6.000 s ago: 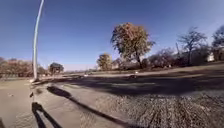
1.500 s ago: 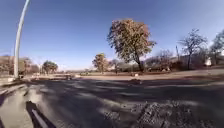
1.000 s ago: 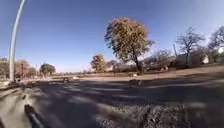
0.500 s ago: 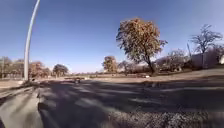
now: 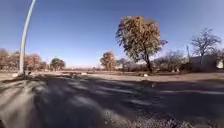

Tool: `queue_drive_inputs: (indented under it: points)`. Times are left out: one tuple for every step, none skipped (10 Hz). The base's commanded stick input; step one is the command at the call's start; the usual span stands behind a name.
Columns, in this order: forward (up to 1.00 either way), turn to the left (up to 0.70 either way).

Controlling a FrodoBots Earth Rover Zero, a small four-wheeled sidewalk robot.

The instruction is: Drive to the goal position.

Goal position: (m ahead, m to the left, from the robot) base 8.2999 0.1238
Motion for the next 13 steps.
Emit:
queue_drive_inputs:
  points:
    - [0.5, 0.0]
    - [0.5, 0.0]
    - [0.5, 0.0]
    - [0.5, 0.0]
    - [0.5, 0.0]
    - [0.5, 0.0]
    - [0.5, 0.0]
    - [0.5, 0.0]
    - [0.5, 0.0]
    - [0.5, 0.0]
    - [0.5, 0.0]
    - [0.5, 0.0]
    - [0.5, 0.0]
